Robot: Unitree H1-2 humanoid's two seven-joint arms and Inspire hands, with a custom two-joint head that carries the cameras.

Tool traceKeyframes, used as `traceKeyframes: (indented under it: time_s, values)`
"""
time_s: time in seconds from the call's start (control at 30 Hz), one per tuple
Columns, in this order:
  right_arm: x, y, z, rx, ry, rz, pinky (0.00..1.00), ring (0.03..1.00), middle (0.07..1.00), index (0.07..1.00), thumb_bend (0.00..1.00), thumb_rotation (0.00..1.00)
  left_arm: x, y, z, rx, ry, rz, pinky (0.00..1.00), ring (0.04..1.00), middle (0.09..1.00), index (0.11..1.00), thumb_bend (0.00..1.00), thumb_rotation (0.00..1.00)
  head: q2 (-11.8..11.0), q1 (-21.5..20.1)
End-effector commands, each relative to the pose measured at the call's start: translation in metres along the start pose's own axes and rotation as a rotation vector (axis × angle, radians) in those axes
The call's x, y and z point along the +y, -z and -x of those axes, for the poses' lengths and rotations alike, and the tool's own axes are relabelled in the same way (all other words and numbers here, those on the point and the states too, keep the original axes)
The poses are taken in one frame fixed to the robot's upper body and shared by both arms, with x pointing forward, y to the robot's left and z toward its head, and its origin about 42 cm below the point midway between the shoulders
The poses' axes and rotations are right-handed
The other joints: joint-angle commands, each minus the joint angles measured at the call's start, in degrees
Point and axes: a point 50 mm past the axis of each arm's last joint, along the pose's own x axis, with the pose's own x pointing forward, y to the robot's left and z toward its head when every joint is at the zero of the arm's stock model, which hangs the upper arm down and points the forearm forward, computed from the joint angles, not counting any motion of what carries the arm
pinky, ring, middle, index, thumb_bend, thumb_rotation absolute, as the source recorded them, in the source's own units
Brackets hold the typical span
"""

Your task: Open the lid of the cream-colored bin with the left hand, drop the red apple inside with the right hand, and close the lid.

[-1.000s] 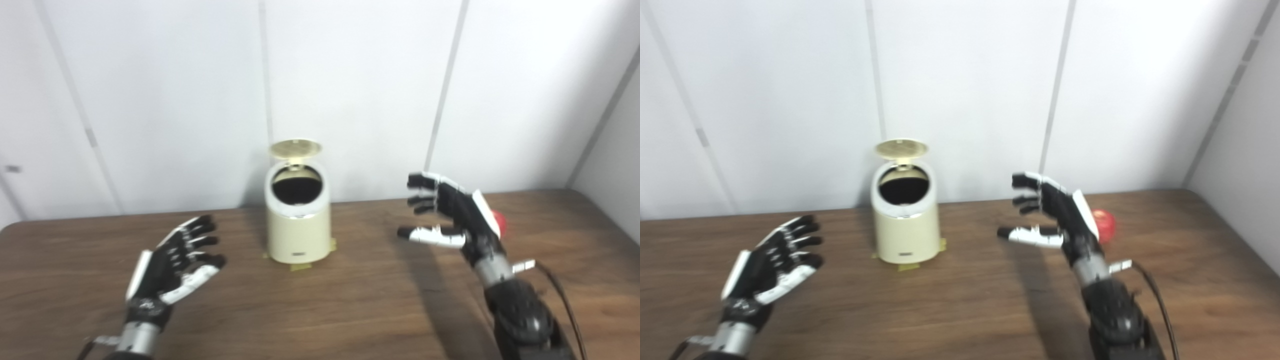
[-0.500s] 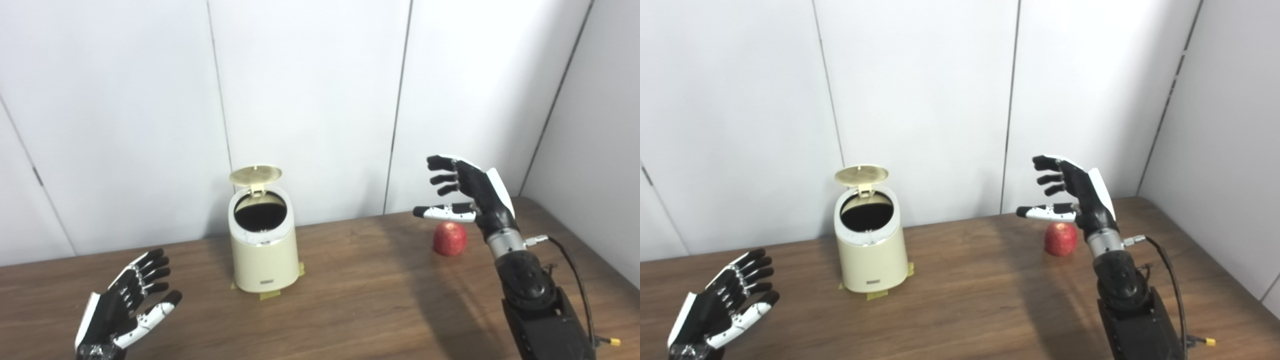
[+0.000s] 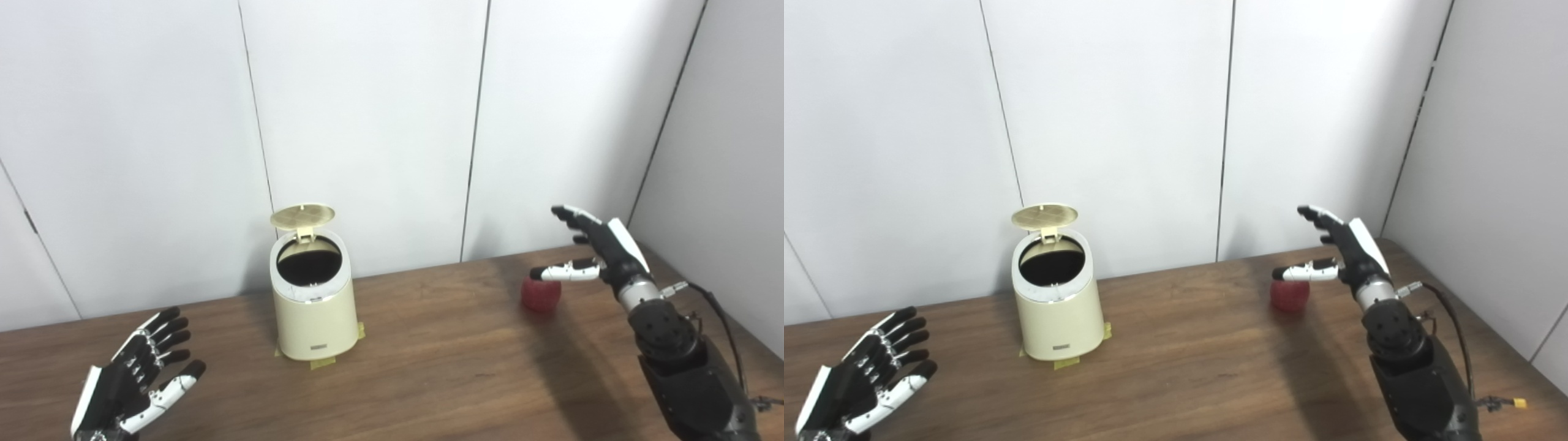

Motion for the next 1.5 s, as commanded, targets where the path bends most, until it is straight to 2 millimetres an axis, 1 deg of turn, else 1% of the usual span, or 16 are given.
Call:
traceKeyframes:
  time_s: [0.0,0.1,0.2,0.23,0.4,0.47,0.57,0.63,0.73,0.93,0.97,1.1,1.17,1.27,1.37,1.47]
  values:
    - [-0.027,-0.017,-0.012,-0.050,0.026,0.043,0.87,0.932,0.911,0.881,0.86,0.18,0.004,-0.025,-0.016,-0.092,0.008,-0.014,0.71,0.795,0.818,0.848,0.68,0.15,0.17,-0.13]
    - [-0.025,-0.009,-0.012,-0.018,-0.001,0.096,0.86,0.912,0.907,0.893,0.88,0.22,0.005,-0.026,-0.016,-0.085,0.010,-0.013,0.71,0.803,0.826,0.853,0.67,0.14,0.30,-0.19]
    - [-0.023,-0.005,-0.013,-0.001,-0.014,0.120,0.85,0.899,0.900,0.895,0.88,0.21,0.006,-0.026,-0.016,-0.083,0.012,-0.021,0.71,0.804,0.827,0.854,0.66,0.14,0.52,-0.13]
    - [-0.022,-0.002,-0.013,0.008,-0.021,0.118,0.85,0.897,0.895,0.894,0.88,0.19,0.006,-0.026,-0.016,-0.083,0.015,-0.018,0.71,0.807,0.829,0.854,0.65,0.13,0.62,-0.14]
    - [-0.018,0.009,-0.014,0.042,-0.057,0.104,0.87,0.916,0.911,0.897,0.87,0.16,0.005,-0.028,-0.016,-0.089,0.019,-0.026,0.72,0.806,0.830,0.854,0.63,0.10,0.69,-0.29]
    - [-0.015,0.012,-0.013,0.067,-0.061,0.091,0.87,0.915,0.908,0.881,0.87,0.16,0.005,-0.028,-0.015,-0.088,0.014,-0.031,0.74,0.809,0.822,0.842,0.64,0.11,0.84,-0.28]
    - [-0.011,0.013,-0.012,0.089,-0.062,0.059,0.90,0.930,0.911,0.881,0.83,0.11,0.005,-0.029,-0.015,-0.090,0.017,-0.044,0.77,0.817,0.825,0.840,0.65,0.14,0.90,-0.27]
    - [-0.009,0.015,-0.012,0.091,-0.059,0.044,0.90,0.926,0.907,0.885,0.82,0.09,0.005,-0.029,-0.014,-0.089,0.016,-0.054,0.77,0.815,0.823,0.840,0.63,0.12,1.02,-0.15]
    - [-0.007,0.019,-0.013,0.092,-0.054,0.038,0.89,0.921,0.902,0.883,0.82,0.07,0.005,-0.030,-0.014,-0.087,0.016,-0.056,0.77,0.813,0.820,0.839,0.64,0.13,1.14,-0.14]
    - [-0.002,0.030,-0.015,0.058,-0.046,0.043,0.85,0.873,0.870,0.863,0.81,0.05,0.005,-0.031,-0.013,-0.082,0.019,-0.059,0.74,0.798,0.815,0.838,0.63,0.12,1.46,-0.17]
    - [-0.001,0.030,-0.016,0.052,-0.048,0.061,0.85,0.873,0.871,0.863,0.80,0.05,0.004,-0.031,-0.013,-0.081,0.020,-0.058,0.74,0.801,0.818,0.839,0.62,0.12,1.46,-0.17]
    - [0.003,0.030,-0.018,0.047,-0.043,0.088,0.83,0.861,0.867,0.862,0.80,0.07,0.003,-0.032,-0.013,-0.080,0.025,-0.070,0.72,0.797,0.820,0.844,0.64,0.16,1.62,-0.01]
    - [0.007,0.030,-0.018,0.048,-0.043,0.094,0.82,0.857,0.859,0.852,0.80,0.08,0.003,-0.033,-0.013,-0.079,0.029,-0.073,0.73,0.798,0.821,0.846,0.64,0.16,1.78,0.11]
    - [0.013,0.027,-0.020,0.044,-0.055,0.104,0.84,0.854,0.853,0.855,0.80,0.11,0.002,-0.033,-0.012,-0.077,0.034,-0.085,0.74,0.796,0.820,0.847,0.62,0.14,1.90,0.01]
    - [0.019,0.023,-0.023,0.037,-0.062,0.108,0.84,0.850,0.841,0.858,0.81,0.11,0.001,-0.034,-0.012,-0.079,0.038,-0.085,0.73,0.783,0.815,0.845,0.60,0.12,1.90,0.01]
    - [0.024,0.021,-0.026,0.051,-0.064,0.100,0.83,0.840,0.807,0.843,0.82,0.13,0.001,-0.035,-0.011,-0.083,0.041,-0.083,0.73,0.785,0.812,0.845,0.59,0.10,2.21,0.17]
